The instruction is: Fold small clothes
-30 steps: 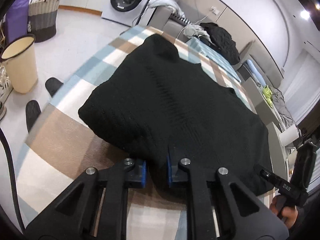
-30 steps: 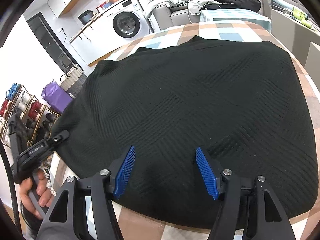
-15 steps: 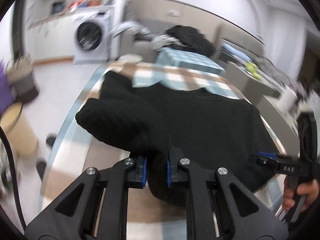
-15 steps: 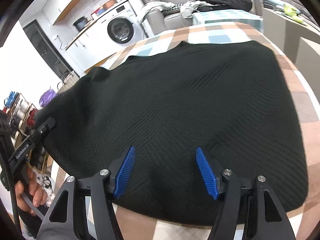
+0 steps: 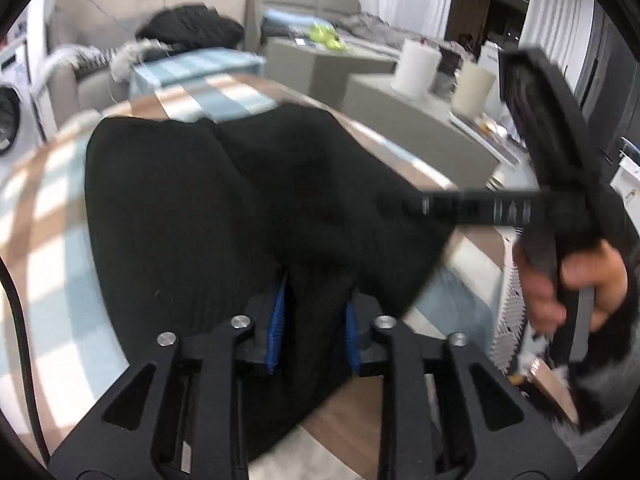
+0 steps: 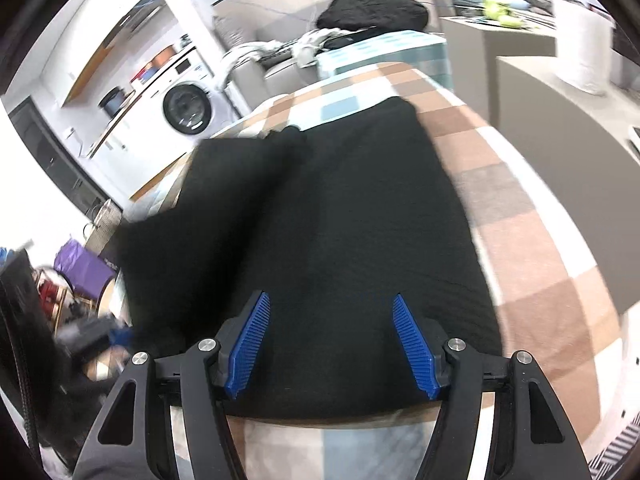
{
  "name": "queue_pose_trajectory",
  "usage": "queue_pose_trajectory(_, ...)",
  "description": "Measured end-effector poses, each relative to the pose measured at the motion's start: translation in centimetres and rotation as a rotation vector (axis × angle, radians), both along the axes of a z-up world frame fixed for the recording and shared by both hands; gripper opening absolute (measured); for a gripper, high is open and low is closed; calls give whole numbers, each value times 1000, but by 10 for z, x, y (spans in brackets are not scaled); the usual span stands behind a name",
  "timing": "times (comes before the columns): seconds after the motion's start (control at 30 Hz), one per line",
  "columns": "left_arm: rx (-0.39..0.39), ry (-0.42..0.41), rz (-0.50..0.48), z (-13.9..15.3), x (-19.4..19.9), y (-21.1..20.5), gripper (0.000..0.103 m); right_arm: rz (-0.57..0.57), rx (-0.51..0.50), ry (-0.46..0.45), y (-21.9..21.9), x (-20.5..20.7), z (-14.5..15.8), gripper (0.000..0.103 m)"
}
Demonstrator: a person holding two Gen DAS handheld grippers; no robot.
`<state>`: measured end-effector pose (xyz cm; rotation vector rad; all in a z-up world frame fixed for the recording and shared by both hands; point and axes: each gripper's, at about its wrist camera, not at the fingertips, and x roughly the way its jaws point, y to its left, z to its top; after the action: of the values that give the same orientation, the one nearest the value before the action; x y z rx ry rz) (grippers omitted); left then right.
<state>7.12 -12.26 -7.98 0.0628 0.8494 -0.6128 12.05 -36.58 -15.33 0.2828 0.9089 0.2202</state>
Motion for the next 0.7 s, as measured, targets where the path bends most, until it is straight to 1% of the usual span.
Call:
queue_pose_trajectory(0.03,-13,19,-12,-1,-1,0,31,-6,13,-1,-4,0,2,66)
queue_pose_trajectory(0.07,-23,19,-18,0,-4,1,32,-9,25,-3,-7,0,3,66)
queue_pose_trajectory(0.1,-34,12,-20,2,-7,4,39,-9,37,-4,-10,0,5,66)
queue_pose_trajectory(0.13,-46,0,-15,4,-10,7,50,-7,53,-6,-12,1,6,66)
queue_pose_trajectory(0.2,-83,-28,16,12,-19,21,61,5,94,-5,-14,2,9,66)
queue_pose_trajectory(0.23,-100,-37,33,16,-22,31,64,22,125,-3,-12,4,10,66)
queue_pose_trajectory(0.3,-126,-50,86,23,-31,48,65,60,165,4,-2,7,8,66)
queue_pose_trajectory(0.37,-141,-52,147,24,-27,60,67,96,199,31,7,12,3,66)
queue_pose_trajectory(0.43,-148,-35,207,21,-22,74,67,124,251,78,16,17,-7,66)
queue_pose_trajectory(0.5,-147,-6,259,16,-15,86,67,116,257,122,23,19,-15,65)
queue_pose_trajectory(0.53,-150,1,274,13,-13,91,67,121,266,136,25,20,-19,60)
queue_pose_trajectory(0.57,-155,7,287,11,-11,95,67,132,274,139,28,19,-20,39)
queue_pose_trajectory(0.63,-162,20,305,7,-9,104,67,163,298,112,28,11,-16,14)
queue_pose_trajectory(0.7,-174,24,307,6,-11,111,67,206,357,43,26,0,-3,13)
